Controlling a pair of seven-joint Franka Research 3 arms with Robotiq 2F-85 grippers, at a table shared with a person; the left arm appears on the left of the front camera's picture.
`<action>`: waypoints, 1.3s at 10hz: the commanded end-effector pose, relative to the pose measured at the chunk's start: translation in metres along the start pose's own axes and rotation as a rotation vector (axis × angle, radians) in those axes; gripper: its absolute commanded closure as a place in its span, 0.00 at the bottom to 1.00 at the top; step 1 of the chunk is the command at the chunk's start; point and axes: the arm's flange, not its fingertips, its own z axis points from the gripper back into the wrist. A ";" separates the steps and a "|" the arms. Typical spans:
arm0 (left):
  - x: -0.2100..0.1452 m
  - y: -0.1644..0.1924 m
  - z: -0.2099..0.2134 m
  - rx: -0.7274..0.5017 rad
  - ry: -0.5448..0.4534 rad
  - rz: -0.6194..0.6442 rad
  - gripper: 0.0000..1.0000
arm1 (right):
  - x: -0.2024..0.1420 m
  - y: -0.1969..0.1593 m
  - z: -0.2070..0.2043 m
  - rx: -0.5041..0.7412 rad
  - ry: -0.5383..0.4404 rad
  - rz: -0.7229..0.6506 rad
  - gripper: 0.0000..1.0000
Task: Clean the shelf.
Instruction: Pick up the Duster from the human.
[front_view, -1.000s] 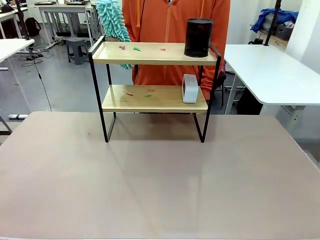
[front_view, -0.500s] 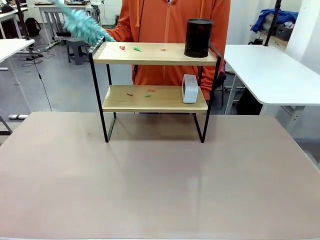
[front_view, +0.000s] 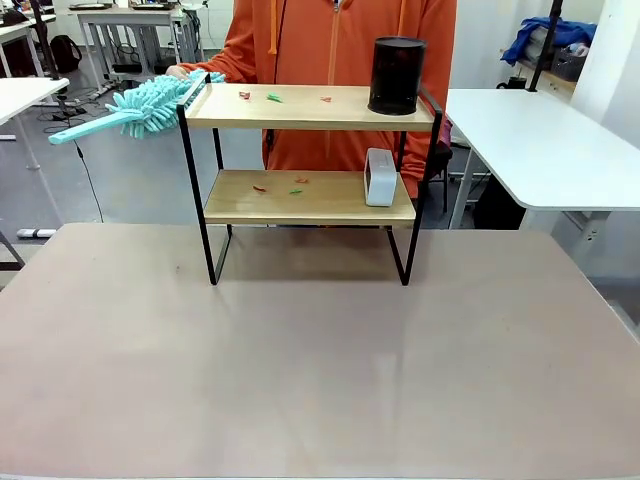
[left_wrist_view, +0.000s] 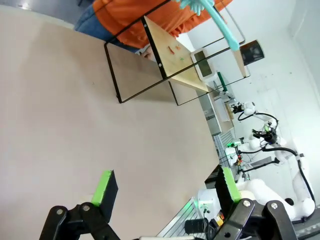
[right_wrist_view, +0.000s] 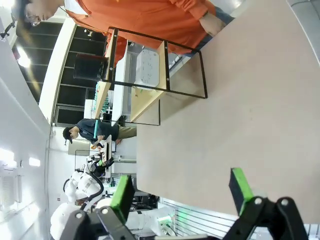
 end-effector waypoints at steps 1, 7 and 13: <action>0.019 -0.004 -0.001 -0.009 -0.017 0.035 0.00 | 0.002 0.000 -0.001 0.021 -0.006 0.026 0.00; 0.163 -0.016 -0.051 -0.317 0.141 0.427 0.00 | 0.002 0.000 -0.001 0.021 -0.006 0.026 0.00; 0.201 -0.032 -0.152 -0.337 0.285 0.423 0.00 | 0.002 0.000 -0.001 0.021 -0.006 0.026 0.00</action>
